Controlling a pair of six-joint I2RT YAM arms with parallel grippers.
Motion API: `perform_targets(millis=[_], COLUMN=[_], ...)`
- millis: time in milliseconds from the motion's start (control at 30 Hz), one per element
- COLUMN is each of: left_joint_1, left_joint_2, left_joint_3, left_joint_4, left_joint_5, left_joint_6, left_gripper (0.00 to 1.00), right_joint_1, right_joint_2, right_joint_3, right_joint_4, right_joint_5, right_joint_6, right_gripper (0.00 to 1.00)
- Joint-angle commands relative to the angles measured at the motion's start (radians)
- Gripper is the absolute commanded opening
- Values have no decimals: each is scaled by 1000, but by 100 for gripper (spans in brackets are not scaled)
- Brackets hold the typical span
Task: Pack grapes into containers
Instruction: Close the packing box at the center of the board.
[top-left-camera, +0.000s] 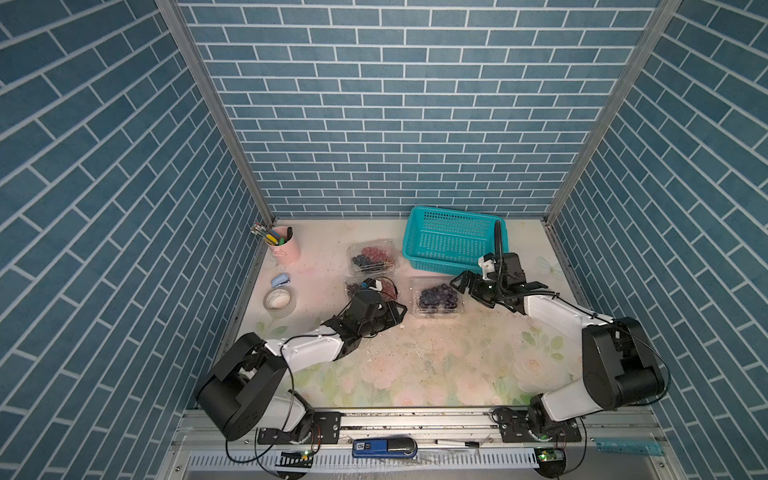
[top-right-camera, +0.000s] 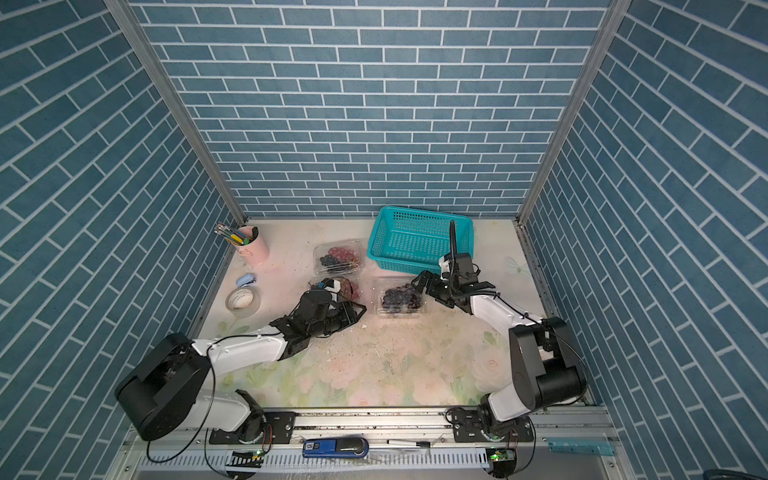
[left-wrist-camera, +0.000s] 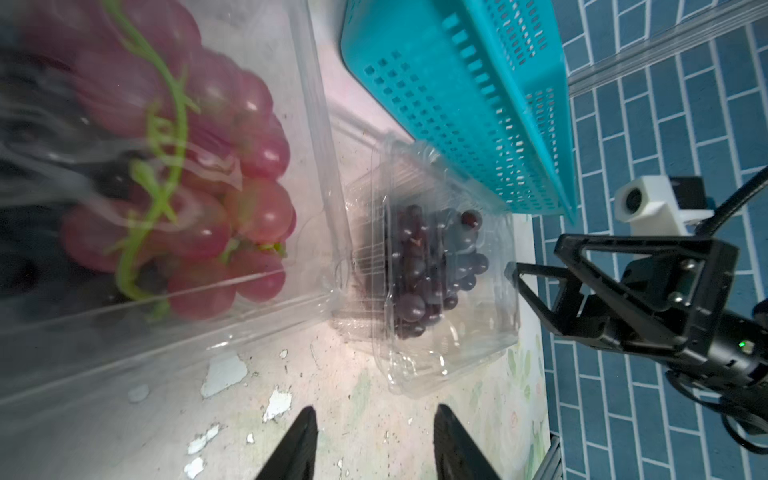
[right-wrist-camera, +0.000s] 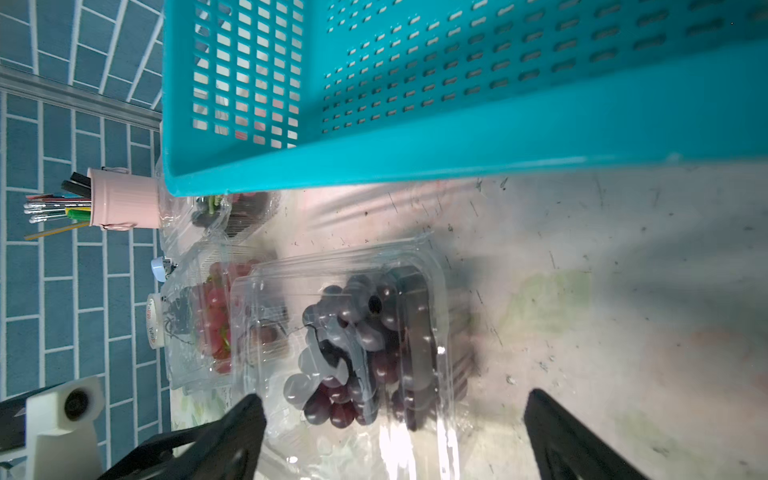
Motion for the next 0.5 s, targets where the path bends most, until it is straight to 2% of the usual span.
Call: perform_targets(millis=[0, 233, 467], left_joint_1=[-19, -33, -32], left_joint_2=[54, 124, 127], left_joint_3=[-25, -5, -12], left_joint_4=[126, 194, 225], left_joint_5=[33, 40, 37], left_joint_6=[-57, -85, -111], left_gripper=[47, 46, 46], right_joint_1=[5, 35, 59], right_joint_2=[47, 107, 132], right_joint_3=[35, 39, 13], right_joint_4=[39, 104, 140], right_joint_5=[-32, -65, -65], right_joint_6=[3, 44, 68], right_gripper=[98, 95, 90])
